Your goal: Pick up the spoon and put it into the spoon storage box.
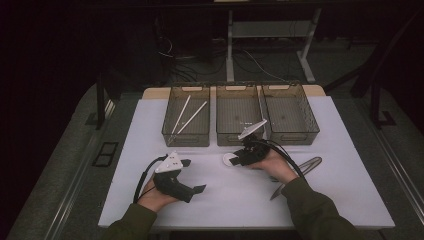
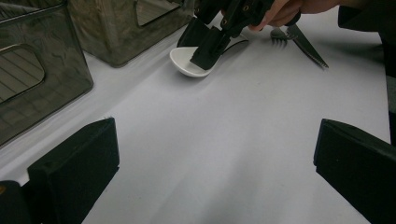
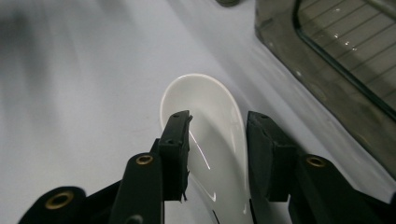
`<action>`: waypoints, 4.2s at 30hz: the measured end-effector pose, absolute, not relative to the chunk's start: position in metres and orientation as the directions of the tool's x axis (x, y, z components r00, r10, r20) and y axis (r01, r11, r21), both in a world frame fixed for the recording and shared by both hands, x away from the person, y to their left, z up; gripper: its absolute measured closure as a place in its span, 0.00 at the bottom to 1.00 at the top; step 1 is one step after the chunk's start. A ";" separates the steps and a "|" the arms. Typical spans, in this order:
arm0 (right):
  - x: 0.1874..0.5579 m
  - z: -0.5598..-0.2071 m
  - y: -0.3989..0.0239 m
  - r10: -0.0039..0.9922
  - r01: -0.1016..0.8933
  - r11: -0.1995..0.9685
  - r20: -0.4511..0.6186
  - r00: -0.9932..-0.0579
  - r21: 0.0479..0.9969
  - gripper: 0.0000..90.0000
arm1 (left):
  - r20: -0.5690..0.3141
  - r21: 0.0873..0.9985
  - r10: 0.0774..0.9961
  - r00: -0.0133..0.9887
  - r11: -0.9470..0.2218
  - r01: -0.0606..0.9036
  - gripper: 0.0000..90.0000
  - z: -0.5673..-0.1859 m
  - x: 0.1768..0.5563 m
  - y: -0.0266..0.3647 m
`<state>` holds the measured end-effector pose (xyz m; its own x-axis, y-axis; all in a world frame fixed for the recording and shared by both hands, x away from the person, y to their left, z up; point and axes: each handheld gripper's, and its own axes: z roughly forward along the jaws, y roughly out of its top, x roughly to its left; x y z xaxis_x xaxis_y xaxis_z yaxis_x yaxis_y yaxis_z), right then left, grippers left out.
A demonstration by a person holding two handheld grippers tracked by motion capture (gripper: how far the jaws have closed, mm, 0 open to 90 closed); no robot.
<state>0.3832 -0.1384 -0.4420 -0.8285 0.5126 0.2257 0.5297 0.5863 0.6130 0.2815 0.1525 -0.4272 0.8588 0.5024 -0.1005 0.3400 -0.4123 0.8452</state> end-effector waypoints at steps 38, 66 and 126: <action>0.366 -0.427 -0.150 0.416 0.380 0.659 0.107 -0.903 0.649 0.92 | -0.100 0.855 0.487 0.868 -0.404 0.325 0.00 -0.429 0.283 0.155; 0.359 -0.385 -0.189 0.486 0.421 0.500 0.158 -0.860 0.757 0.92 | -0.090 0.869 0.488 0.868 -0.388 0.308 0.00 -0.428 0.281 0.155; 0.460 -0.354 -0.162 0.648 0.471 0.397 0.123 -0.752 0.788 0.92 | -0.084 0.870 0.474 0.877 -0.394 0.296 0.00 -0.427 0.280 0.153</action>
